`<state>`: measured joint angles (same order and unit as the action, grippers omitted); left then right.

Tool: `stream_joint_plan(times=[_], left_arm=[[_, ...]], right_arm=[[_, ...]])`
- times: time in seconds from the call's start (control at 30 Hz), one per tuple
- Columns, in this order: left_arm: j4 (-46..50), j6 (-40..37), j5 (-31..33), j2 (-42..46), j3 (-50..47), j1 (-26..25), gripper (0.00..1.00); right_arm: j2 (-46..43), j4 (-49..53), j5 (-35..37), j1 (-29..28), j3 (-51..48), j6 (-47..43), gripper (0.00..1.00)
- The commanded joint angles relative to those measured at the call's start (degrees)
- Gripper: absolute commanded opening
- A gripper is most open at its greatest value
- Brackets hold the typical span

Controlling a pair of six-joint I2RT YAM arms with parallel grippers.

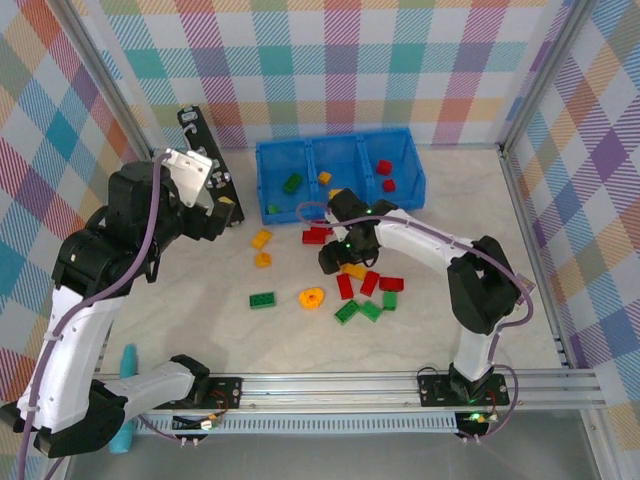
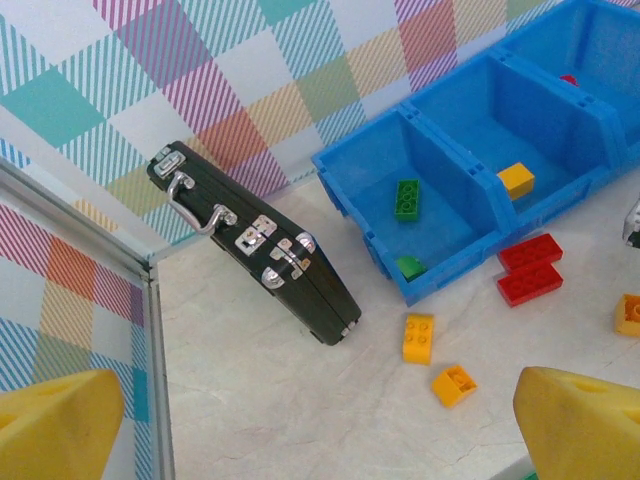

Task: Sort the legos into containers by color
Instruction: Pick up the lego from the center of the table.

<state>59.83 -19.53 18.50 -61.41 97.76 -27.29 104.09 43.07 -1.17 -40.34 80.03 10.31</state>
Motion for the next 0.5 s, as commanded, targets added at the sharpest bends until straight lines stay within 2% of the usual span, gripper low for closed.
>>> stream_joint_plan(times=[0.0, 0.33, 0.47], left_arm=[[1.0, 1.0, -0.5, 0.8, 0.6, -0.1, 1.00], [2.8, 1.6, 0.4, 1.1, 1.1, -0.1, 1.00], [3.5, 1.9, 1.0, 0.9, 1.4, -0.1, 1.00]], right_arm=[[1.6, -2.8, -0.3, -0.1, 0.5, -3.7, 0.82], [9.6, -2.6, 1.3, -0.4, 5.0, -6.9, 0.83], [11.7, -1.4, 2.7, -0.4, 7.0, -7.4, 0.78]])
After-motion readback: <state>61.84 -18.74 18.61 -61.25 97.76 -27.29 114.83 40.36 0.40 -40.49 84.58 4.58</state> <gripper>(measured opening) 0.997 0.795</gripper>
